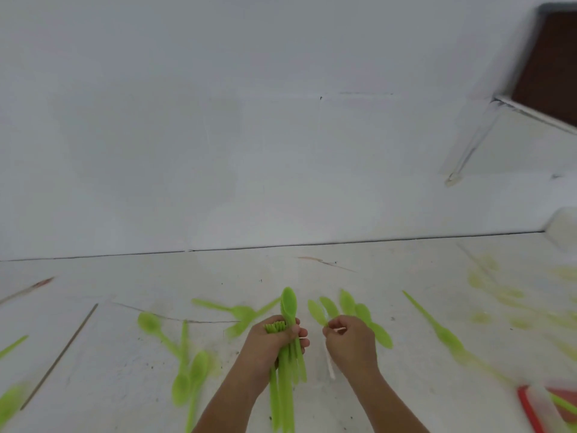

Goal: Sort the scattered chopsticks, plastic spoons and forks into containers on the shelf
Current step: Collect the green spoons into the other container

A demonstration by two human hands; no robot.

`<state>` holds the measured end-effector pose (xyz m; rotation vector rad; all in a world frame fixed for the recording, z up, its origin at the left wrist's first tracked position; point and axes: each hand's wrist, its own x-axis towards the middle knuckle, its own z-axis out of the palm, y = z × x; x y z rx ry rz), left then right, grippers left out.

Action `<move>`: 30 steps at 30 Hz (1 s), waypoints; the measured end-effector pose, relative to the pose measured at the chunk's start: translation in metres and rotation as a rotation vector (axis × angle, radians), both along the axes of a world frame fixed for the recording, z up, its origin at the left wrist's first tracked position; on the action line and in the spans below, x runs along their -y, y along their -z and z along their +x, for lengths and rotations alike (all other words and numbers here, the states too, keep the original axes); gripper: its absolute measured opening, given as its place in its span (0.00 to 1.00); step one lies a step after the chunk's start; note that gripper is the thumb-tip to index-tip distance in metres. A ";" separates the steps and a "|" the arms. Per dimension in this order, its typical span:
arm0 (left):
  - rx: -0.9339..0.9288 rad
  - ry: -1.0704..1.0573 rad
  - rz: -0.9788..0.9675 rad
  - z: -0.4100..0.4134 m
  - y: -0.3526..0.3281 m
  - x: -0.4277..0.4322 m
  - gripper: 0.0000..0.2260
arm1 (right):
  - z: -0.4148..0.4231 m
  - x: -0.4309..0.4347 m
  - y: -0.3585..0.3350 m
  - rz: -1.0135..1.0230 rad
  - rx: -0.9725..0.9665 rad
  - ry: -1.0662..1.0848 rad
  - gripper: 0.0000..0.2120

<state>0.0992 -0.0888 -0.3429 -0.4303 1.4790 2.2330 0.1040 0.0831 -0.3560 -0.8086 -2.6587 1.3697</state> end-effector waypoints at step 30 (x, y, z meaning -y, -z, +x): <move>-0.058 0.011 -0.041 0.029 0.020 -0.053 0.09 | 0.001 -0.057 -0.020 -0.322 0.147 -0.086 0.03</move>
